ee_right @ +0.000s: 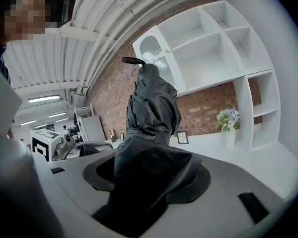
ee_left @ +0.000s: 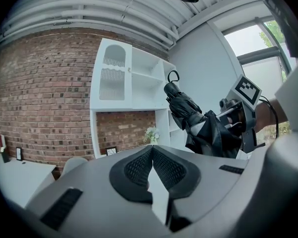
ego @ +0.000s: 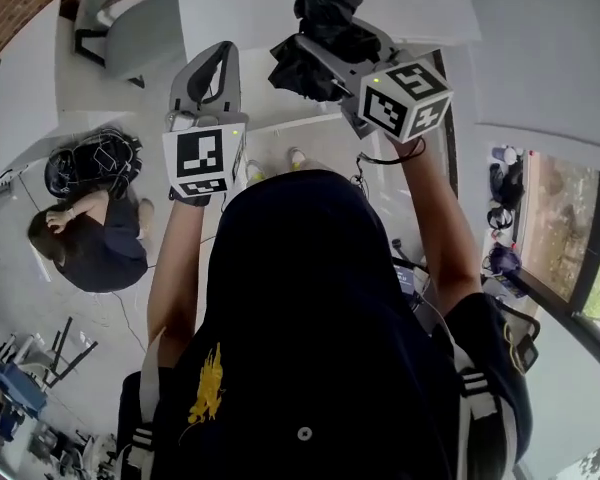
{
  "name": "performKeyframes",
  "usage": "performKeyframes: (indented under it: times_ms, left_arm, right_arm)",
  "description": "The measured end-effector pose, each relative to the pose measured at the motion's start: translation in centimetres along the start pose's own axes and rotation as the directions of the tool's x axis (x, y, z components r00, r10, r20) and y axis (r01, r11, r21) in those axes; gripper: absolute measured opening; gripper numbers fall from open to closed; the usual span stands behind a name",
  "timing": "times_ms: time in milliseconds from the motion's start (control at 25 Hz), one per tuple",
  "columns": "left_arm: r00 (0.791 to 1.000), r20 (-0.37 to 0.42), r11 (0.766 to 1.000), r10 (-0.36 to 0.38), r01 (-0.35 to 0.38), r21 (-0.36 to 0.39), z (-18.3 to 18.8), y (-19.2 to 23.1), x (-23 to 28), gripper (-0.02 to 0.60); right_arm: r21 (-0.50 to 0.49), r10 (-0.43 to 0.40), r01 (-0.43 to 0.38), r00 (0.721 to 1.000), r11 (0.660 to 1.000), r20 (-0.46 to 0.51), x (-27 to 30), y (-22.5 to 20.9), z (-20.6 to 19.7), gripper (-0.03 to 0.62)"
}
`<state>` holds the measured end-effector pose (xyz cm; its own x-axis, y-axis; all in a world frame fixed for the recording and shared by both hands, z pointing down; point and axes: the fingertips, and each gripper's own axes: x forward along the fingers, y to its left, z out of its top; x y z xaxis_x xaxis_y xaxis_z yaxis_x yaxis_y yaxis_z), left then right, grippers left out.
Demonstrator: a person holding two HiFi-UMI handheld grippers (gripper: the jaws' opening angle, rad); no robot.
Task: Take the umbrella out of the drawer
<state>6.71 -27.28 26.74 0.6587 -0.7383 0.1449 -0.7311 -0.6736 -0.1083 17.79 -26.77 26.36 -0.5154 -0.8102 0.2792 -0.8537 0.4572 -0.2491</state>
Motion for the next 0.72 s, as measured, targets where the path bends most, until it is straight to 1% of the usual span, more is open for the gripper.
performKeyframes:
  times_ms: [200,360,720]
  left_arm:
    - [0.999,0.032,1.0,0.017,-0.016,-0.003,1.2,-0.1,0.1,0.02]
    - [0.999,0.047,1.0,0.02,-0.02,0.002,1.7,-0.4,0.1,0.02]
    - [0.998,0.061,0.999,0.032,-0.034,0.021,2.0,-0.5,-0.5,0.02]
  right_arm:
    - [-0.025,0.027,-0.026,0.999,0.999,0.043,-0.6,0.7,1.8,0.275]
    - [-0.04,0.032,-0.029,0.997,0.999,0.077,-1.3,1.1,3.0,0.275]
    - [-0.055,0.039,-0.033,0.992,0.998,0.116,-1.6,1.6,4.0,0.275]
